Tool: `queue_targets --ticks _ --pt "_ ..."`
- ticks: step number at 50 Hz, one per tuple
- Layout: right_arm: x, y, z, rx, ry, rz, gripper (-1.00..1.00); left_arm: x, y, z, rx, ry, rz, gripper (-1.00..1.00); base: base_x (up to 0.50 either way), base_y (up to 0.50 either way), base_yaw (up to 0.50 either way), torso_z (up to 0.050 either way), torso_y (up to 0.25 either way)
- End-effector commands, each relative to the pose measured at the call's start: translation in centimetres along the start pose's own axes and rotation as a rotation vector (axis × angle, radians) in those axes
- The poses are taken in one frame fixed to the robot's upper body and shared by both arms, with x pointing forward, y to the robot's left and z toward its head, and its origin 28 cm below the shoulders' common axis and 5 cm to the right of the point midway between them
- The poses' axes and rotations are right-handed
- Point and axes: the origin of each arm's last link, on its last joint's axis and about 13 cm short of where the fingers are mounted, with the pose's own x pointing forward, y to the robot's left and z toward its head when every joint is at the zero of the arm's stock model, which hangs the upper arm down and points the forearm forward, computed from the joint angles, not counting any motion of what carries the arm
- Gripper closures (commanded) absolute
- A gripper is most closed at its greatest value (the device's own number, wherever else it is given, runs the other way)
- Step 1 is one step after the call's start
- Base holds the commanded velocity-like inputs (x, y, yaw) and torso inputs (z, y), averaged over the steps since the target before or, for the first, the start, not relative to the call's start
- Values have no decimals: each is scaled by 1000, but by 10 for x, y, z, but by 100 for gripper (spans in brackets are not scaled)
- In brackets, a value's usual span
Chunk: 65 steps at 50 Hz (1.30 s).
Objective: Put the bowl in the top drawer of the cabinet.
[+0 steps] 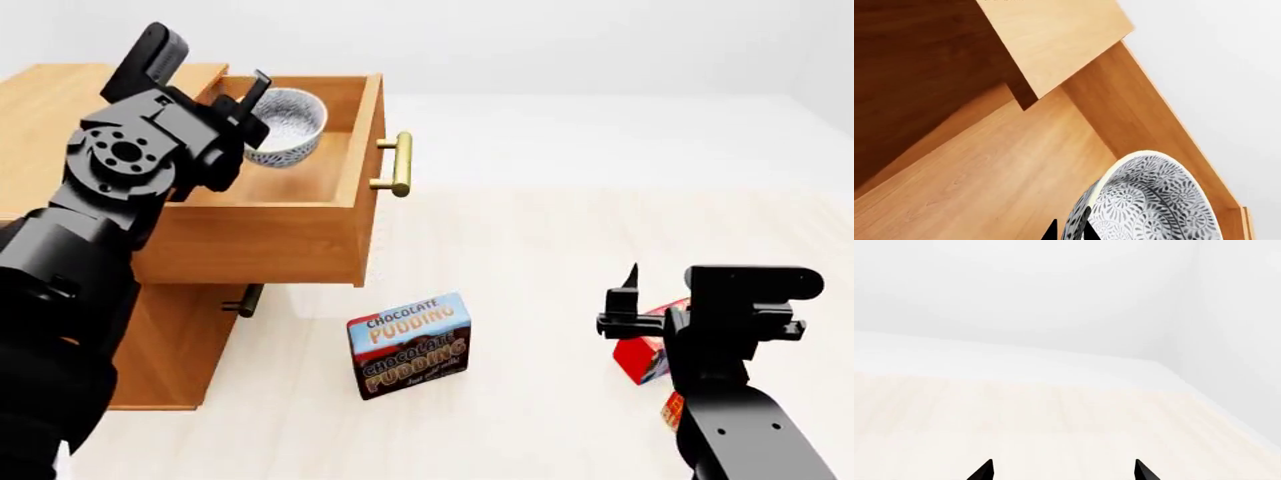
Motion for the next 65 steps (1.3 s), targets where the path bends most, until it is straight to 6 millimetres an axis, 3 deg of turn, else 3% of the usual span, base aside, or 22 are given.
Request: queue_targets --ticks 1,11,12,34,52,65 --pt "-2 0 -1 -11 7 7 -100 0 -1 0 -4 -23 17 100 0 0 0 0 0" --pt "-2 0 -2 -13 7 11 -100 1 1 0 -8 -30 34 100 0 0 0 1 1" --pt "-2 0 -2 -13 8 11 -100 1 1 0 -8 -30 34 -100 0 0 0 0 0" --pt "-6 -3 -5 -9 11 11 -100 3 3 -4 -10 -26 26 -100 0 0 0 0 0" --pt "-6 -3 -7 -23 6 13 -100 -12 -1 3 98 -150 -23 -100 0 0 0 0 0" --pt "-7 -3 -8 -21 4 14 -100 -31 -11 9 106 -95 -281 -100 0 0 0 1 2"
